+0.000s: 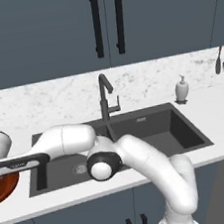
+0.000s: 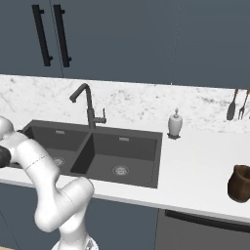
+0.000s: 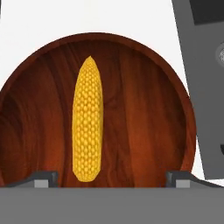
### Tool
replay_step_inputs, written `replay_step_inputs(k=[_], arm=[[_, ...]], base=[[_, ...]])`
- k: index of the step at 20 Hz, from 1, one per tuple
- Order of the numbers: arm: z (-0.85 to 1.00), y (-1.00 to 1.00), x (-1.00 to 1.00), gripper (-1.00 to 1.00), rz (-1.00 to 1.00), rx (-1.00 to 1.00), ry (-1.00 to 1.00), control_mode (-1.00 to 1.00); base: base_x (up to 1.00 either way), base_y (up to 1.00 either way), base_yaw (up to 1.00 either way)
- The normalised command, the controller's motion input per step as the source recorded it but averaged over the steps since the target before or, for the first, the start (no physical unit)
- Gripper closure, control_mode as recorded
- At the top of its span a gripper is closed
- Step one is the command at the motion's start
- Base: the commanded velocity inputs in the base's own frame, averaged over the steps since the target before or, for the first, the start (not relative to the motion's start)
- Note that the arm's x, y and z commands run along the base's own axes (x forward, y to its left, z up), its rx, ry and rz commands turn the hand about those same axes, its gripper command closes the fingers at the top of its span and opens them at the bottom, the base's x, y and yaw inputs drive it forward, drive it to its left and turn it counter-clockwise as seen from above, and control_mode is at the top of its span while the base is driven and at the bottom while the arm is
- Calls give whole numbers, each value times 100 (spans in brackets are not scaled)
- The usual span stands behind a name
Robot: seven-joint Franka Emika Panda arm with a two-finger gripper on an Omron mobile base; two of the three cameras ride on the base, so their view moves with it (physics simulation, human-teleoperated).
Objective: Pick the corn from the sink and place it in the bowl. Then pick the bowl and place it in the microwave. Then close the microwave door and press the start button.
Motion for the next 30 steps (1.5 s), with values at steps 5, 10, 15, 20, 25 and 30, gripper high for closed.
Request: replay_step_inputs(k=[5,10,15,20,25,30], arm=[[0,-61,-13,-100,0,8,0,-100],[-8,-63,-7,-100,0,8,0,-100],[-16,-51,-4,-100,0,6,0,-100],[-10,-23,0,-100,0,5,0,-100],[-15,-4,0,-100,0,3,0,-100],[0,0,26,-100,0,2,2,-100]], base=[[0,0,0],[0,0,0],[0,0,0],[0,0,0],[0,0,0],[0,0,0]])
